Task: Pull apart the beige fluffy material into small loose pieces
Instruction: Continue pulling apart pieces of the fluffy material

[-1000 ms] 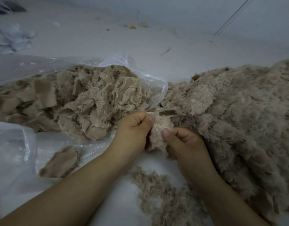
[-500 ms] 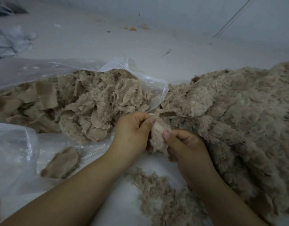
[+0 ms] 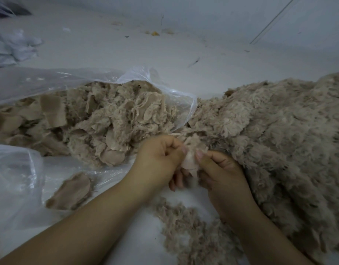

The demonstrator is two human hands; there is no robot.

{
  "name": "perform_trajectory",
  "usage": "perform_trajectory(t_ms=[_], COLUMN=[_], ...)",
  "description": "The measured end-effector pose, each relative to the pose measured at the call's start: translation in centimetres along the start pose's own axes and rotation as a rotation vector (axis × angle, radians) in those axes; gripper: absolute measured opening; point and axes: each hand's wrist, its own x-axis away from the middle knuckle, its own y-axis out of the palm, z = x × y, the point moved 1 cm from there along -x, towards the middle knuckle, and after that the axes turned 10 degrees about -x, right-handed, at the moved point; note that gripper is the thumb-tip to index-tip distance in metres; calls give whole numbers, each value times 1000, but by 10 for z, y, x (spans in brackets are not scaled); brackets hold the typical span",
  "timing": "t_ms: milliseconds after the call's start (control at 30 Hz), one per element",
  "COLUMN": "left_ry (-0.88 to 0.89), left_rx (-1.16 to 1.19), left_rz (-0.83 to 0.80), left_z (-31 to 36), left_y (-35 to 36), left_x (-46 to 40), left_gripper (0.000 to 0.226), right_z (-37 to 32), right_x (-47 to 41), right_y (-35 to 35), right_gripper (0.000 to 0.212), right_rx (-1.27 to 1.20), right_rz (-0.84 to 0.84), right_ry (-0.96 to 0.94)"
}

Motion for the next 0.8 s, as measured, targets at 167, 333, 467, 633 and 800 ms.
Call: perform_trajectory(t_ms=[167, 333, 467, 633, 800], left_ry=[-48, 9, 6, -25, -116], left_rx=[51, -56, 21, -97, -120], left_rz=[67, -99, -81, -330, -406], left_z=[0, 5, 8, 5, 5], left_y=[-7, -12, -13, -17, -25], left_x=[-4, -3, -4, -2, -3], left_gripper=[29, 23, 30, 51, 32], right_z=[1, -2, -3, 0, 0], right_x=[-1, 1, 2, 2, 0], right_y=[0, 0, 3, -1, 0], right_gripper=[47, 32, 31, 42, 37], right_rx=[10, -7, -27, -25, -47], right_rz=[4, -63, 17, 71, 61], right_ry=[13, 42, 49, 61, 83])
